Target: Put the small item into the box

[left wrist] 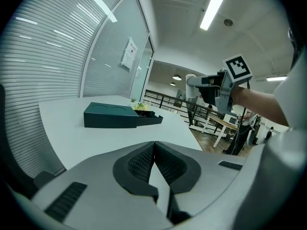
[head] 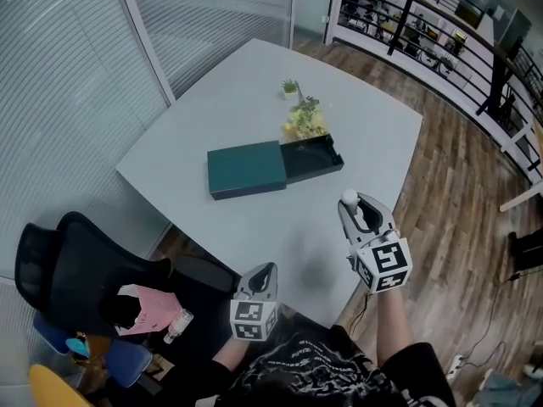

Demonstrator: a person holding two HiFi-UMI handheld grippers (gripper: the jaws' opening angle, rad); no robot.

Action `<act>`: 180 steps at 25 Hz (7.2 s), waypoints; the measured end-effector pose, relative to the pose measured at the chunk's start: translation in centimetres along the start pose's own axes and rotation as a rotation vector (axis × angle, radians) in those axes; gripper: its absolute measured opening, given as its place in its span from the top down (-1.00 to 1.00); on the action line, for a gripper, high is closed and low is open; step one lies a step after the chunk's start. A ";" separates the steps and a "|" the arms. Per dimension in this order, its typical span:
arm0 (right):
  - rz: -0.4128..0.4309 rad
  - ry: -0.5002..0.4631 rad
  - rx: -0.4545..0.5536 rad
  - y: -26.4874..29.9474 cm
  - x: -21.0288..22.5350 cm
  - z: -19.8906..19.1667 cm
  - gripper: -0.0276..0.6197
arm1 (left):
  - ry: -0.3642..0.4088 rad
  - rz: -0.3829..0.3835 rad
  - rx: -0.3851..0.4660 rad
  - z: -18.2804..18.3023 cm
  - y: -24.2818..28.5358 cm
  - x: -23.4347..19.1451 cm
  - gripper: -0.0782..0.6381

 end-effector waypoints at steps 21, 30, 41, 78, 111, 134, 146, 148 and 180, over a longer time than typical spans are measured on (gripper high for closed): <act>0.190 -0.409 -0.326 18.5 3.9 3.8 0.50 | -0.021 0.081 -0.070 0.0 1.5 -3.3 0.73; 0.260 -0.511 -0.515 26.1 4.7 2.9 0.49 | -0.097 0.091 -0.025 2.2 2.9 -4.9 0.73; 0.386 -0.446 -0.771 32.8 4.4 -1.6 0.49 | -0.146 0.096 0.110 6.9 3.6 -5.9 0.73; 0.306 -0.364 -0.674 30.8 4.3 0.8 0.08 | -0.159 0.182 0.111 5.3 0.3 -5.7 0.73; 0.173 -0.130 -0.078 2.2 -0.7 2.2 0.16 | 0.087 -0.046 0.165 3.7 -4.1 1.2 0.73; -0.051 0.321 -0.072 -10.9 -5.8 -15.6 0.19 | 0.130 -0.091 0.173 0.6 -6.8 3.6 0.73; -0.044 0.229 -0.023 -11.5 -8.1 -14.7 0.48 | 0.166 -0.128 0.157 0.3 -5.6 5.1 0.73; -0.059 0.258 -0.010 -11.6 -8.0 -14.7 0.76 | 0.173 -0.129 0.158 0.3 -5.4 5.4 0.73; -0.046 0.229 -0.036 -9.9 -9.4 -14.5 0.89 | 0.192 -0.164 0.127 0.3 -4.1 4.9 0.73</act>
Point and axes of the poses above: the fingertips, and each gripper's own axes: y forward along the fingers, x to its right, z out of its top, the point moved 9 cm from there along -y, backward along the fingers, and after that the axes turned 10 degrees about -x, right-handed, at the moved point
